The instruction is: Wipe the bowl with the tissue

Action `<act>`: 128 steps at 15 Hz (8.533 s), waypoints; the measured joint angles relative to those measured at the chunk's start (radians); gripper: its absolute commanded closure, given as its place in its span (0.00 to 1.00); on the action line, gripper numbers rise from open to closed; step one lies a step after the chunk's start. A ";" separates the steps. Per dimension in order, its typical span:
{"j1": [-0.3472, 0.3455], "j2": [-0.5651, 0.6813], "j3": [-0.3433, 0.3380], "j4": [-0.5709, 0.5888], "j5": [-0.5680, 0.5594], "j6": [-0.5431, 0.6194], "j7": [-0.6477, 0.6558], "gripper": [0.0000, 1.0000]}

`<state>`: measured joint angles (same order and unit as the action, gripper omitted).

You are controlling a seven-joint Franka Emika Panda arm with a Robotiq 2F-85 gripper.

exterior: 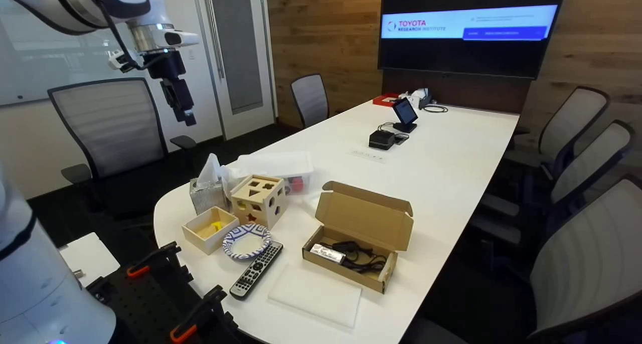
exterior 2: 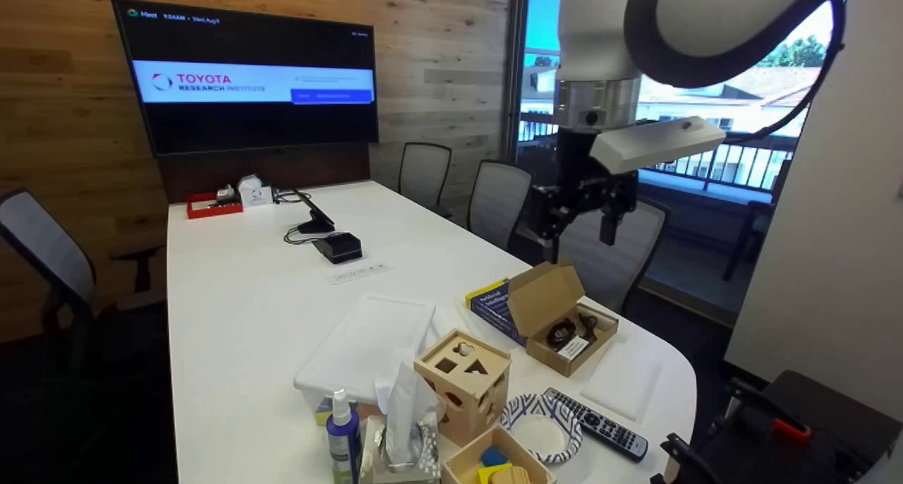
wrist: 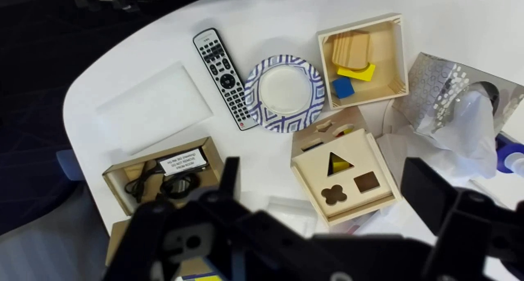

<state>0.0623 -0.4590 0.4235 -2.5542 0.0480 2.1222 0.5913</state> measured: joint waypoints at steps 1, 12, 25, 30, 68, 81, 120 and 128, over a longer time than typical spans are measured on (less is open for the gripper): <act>0.000 0.057 0.016 0.028 -0.021 0.030 0.026 0.00; 0.146 0.683 -0.081 0.387 -0.201 0.167 0.144 0.00; 0.364 1.029 -0.239 0.634 -0.141 0.308 0.152 0.34; 0.375 1.039 -0.251 0.635 -0.119 0.308 0.164 0.73; 0.381 0.553 -0.240 0.213 -0.355 0.049 0.846 1.00; 0.184 0.678 -0.352 -0.066 -0.417 0.528 1.285 1.00; 0.393 1.185 -0.561 0.292 -0.180 0.410 1.484 1.00; 0.442 1.234 -0.580 0.333 -0.229 0.529 1.575 1.00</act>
<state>0.5043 0.7746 -0.1562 -2.2210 -0.1813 2.6510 2.1661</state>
